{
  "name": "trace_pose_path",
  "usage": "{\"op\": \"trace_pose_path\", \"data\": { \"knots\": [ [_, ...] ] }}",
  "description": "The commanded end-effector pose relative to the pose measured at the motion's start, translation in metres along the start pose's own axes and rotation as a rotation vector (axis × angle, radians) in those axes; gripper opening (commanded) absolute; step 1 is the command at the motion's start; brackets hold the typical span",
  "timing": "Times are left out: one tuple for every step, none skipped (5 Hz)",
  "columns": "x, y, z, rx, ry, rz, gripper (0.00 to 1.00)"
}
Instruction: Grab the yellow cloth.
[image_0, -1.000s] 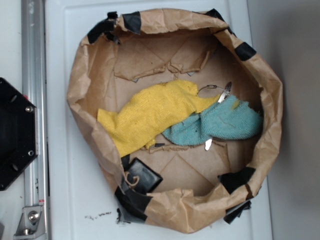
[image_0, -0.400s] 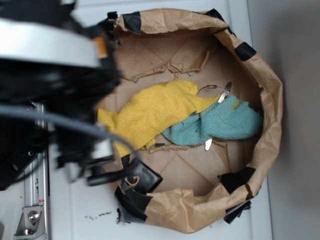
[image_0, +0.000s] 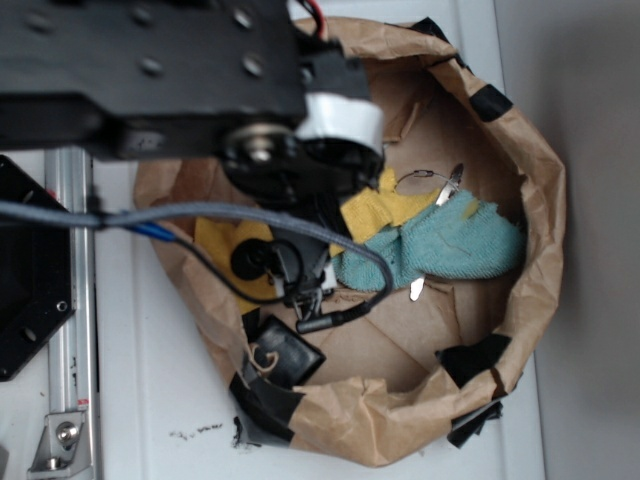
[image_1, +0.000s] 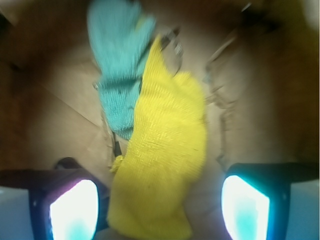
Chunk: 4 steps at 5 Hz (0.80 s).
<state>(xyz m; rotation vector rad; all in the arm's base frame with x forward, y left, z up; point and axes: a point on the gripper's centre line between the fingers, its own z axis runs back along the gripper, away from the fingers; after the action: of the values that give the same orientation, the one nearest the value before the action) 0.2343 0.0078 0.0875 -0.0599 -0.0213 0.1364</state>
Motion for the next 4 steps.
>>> {"op": "trace_pose_path", "data": {
  "knots": [
    [0.006,0.0,-0.041,-0.004,-0.096,-0.135,1.0],
    [0.014,0.0,-0.041,-0.014,-0.149,-0.193,0.0],
    [0.019,0.002,-0.037,0.016,-0.137,-0.192,0.0],
    [0.022,0.005,-0.033,0.023,-0.146,-0.198,0.0]
  ]
}}
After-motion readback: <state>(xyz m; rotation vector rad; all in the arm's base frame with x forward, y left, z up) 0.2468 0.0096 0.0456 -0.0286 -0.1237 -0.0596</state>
